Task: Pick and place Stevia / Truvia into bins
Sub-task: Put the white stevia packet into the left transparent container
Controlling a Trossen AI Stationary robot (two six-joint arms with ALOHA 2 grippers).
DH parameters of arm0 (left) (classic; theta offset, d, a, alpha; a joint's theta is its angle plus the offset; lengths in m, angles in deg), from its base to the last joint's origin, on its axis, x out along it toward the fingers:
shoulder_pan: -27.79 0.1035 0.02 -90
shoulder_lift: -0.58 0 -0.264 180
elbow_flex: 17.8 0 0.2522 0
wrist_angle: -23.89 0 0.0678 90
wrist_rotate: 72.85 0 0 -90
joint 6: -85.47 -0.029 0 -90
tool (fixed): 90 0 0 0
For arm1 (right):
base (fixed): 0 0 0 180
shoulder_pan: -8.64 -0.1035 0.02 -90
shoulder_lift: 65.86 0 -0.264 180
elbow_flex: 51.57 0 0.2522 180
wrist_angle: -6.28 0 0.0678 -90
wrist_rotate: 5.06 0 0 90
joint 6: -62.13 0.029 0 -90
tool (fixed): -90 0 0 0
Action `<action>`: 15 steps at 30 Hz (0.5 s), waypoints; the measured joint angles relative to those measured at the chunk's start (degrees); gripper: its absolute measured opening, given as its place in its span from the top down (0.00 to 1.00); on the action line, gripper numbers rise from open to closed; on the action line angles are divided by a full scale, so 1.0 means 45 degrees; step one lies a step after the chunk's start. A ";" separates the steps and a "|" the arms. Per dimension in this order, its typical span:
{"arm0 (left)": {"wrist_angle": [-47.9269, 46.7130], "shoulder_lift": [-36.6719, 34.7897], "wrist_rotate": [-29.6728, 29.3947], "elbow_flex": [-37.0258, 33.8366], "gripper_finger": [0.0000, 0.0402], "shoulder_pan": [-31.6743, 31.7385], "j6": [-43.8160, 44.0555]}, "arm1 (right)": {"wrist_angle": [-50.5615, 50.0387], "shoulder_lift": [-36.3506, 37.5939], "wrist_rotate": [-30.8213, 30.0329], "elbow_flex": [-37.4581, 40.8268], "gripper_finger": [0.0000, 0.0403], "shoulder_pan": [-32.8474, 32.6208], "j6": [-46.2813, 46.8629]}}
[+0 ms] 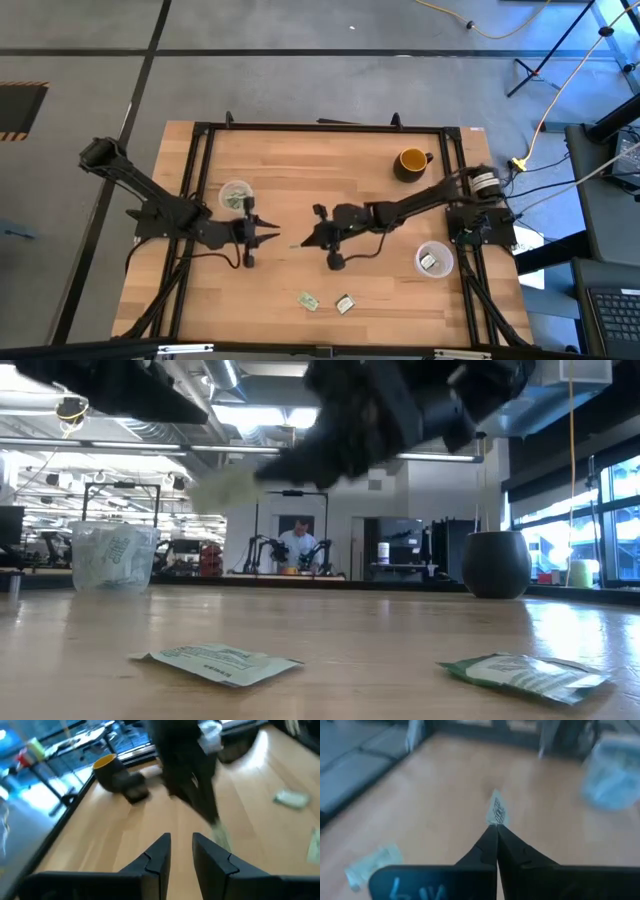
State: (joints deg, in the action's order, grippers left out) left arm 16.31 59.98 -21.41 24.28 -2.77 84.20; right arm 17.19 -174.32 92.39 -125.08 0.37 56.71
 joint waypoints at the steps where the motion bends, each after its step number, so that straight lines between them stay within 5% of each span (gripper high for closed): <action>1: -0.0008 0.0093 0.0179 0.0000 0.81 0.0000 -0.0497 | 0.0039 0.0307 0.0117 -0.0013 1.00 0.0056 0.0154; 7: 0.0017 0.0622 0.1379 0.0005 0.77 -0.0005 -0.1958 | 0.0150 0.1832 0.1105 -0.0018 1.00 0.0187 0.0475; 15: 0.1343 0.0940 0.1029 0.0005 0.66 0.0000 -0.2086 | 0.0848 0.2359 0.1298 -0.0023 1.00 0.0174 0.0477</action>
State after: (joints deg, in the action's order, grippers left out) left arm 22.36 64.21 -16.78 24.30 -2.77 74.81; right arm 21.00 -163.70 98.23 -125.18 1.16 58.86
